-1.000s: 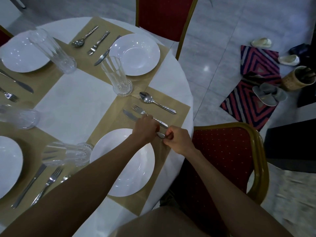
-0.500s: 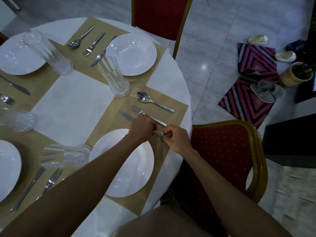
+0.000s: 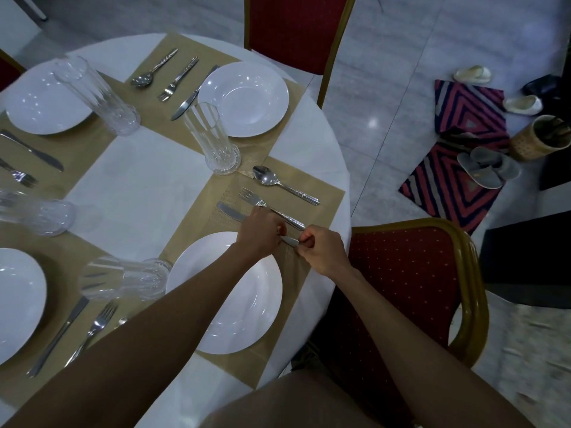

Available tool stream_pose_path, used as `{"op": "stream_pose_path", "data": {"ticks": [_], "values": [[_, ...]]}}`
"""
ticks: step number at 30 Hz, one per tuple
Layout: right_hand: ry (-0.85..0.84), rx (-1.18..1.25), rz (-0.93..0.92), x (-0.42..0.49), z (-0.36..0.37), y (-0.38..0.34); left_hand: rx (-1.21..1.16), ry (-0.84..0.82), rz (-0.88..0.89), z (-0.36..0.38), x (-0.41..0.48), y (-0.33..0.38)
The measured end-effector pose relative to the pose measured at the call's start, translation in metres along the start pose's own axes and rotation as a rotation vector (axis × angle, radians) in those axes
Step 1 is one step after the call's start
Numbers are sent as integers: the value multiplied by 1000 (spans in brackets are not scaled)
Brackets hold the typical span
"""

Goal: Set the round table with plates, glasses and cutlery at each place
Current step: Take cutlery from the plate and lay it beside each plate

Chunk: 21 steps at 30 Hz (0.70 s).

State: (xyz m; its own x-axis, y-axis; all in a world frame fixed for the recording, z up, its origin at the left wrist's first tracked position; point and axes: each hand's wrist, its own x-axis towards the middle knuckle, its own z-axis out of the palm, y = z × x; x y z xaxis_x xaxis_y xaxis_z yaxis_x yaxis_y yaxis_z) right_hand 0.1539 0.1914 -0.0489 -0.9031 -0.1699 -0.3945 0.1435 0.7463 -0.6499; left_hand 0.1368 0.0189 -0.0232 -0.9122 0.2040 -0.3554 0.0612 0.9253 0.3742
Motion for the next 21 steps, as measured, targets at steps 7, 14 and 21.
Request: {"op": "stream_pose_path", "data": {"ticks": [7, 14, 21], "values": [[14, 5, -34, 0, 1, 4, -3, 12, 6, 3, 0, -3], [11, 35, -23, 2, 2, 7, -23, 9, 7, 4, 1, -4], [25, 43, -37, 1, 3, 9, -38, 12, 23, 5, 2, -5]]}}
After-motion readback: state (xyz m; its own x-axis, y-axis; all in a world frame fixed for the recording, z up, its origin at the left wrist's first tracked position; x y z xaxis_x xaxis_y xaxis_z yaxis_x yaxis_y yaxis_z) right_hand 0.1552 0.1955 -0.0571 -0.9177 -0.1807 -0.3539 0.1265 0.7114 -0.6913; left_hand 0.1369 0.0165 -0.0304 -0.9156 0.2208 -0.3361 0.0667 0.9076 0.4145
